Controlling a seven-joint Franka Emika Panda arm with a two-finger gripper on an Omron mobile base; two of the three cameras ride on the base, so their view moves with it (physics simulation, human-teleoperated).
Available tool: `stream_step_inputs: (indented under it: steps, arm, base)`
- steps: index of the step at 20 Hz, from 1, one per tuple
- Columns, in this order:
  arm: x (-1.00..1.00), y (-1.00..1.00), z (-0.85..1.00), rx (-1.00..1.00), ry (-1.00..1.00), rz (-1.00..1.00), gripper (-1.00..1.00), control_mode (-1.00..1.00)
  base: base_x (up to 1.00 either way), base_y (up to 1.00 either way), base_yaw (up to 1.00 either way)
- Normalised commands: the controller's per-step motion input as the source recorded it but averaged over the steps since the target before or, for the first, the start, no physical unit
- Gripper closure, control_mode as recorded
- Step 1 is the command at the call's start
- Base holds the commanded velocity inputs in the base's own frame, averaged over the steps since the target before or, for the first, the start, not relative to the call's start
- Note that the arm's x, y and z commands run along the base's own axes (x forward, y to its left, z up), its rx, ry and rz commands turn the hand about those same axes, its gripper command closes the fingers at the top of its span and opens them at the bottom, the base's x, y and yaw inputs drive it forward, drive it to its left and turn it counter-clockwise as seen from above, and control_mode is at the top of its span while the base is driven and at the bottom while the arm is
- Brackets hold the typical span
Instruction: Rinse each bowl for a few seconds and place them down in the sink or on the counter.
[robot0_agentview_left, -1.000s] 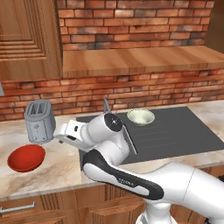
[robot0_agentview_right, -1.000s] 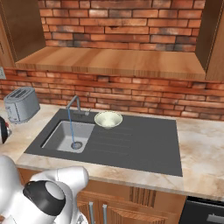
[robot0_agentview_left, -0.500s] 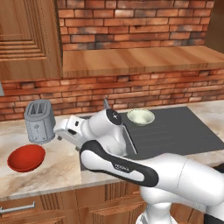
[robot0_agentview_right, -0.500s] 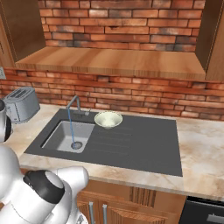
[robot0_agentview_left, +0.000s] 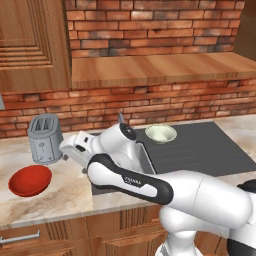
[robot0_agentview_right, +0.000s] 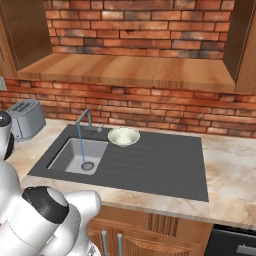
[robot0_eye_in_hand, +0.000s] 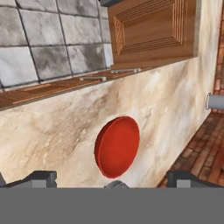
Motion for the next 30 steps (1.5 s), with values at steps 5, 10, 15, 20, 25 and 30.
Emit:
stream_step_inputs:
  steps: [5, 10, 15, 20, 25, 30]
  arm:
    - [0.00, 0.15, -0.11, 0.01, 0.02, 0.00, -1.00, -1.00]
    - [0.00, 0.08, -0.10, 0.00, 0.00, 0.00, -1.00, -1.00]
    - [0.00, 0.12, -0.08, 0.00, 0.00, 0.00, -1.00, -1.00]
    - [0.00, 0.17, -0.10, 0.00, 0.00, 0.01, -1.00, -1.00]
    - [0.00, 0.10, -0.05, 0.00, 0.00, 0.02, -1.00, -1.00]
    - [-0.07, 0.00, -0.04, 0.00, 0.00, 0.05, -1.00, -1.00]
  base:
    - [0.00, 0.00, 0.00]
    - [0.00, 0.00, 0.00]
    - [0.00, 0.00, 0.00]
    - [0.00, 0.00, 0.00]
    - [0.00, 0.00, 0.00]
    - [0.00, 0.00, 0.00]
